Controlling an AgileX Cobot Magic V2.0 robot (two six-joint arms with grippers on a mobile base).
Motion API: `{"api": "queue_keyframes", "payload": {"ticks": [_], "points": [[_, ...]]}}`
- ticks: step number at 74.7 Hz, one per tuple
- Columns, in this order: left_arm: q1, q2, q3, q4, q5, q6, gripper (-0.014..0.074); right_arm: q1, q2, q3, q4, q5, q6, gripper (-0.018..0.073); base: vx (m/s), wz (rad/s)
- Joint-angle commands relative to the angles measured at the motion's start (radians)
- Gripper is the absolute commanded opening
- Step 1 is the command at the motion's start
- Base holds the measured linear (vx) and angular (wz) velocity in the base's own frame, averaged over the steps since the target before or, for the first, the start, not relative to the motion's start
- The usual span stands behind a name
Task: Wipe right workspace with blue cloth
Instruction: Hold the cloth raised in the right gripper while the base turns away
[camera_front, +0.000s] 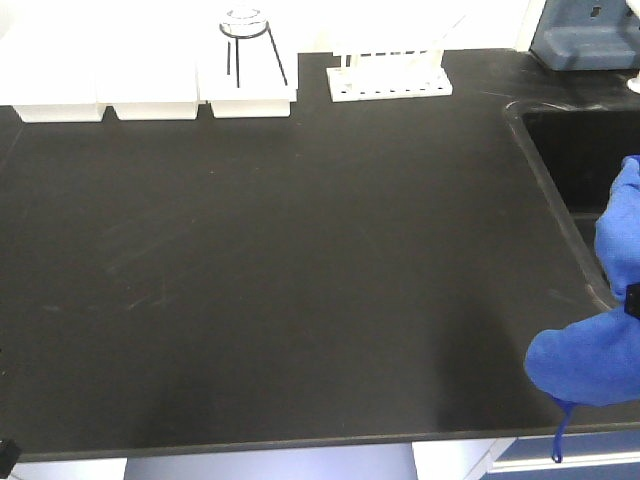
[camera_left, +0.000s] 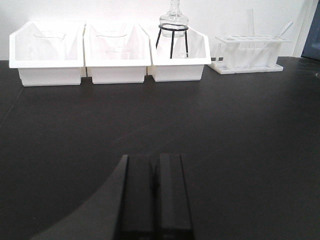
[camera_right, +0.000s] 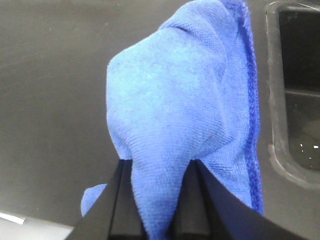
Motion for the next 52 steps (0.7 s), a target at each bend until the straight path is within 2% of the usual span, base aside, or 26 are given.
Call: {"api": "queue_keyframes", "payload": {"ticks": [1, 25, 52], "points": [[-0.007, 0.000, -0.025, -0.004, -0.082, -0.005, -0.0006, 0.001, 0.008, -0.027, 0.011, -0.068, -0.003, -0.0001, -0.09, 0.02], [-0.007, 0.000, -0.025, -0.004, -0.082, -0.005, -0.0006, 0.001, 0.008, -0.027, 0.011, -0.068, -0.003, -0.0001, -0.17, 0.01], [-0.007, 0.000, -0.025, -0.004, -0.082, -0.005, -0.0006, 0.001, 0.008, -0.027, 0.011, -0.068, -0.003, -0.0001, -0.25, -0.21]]}}
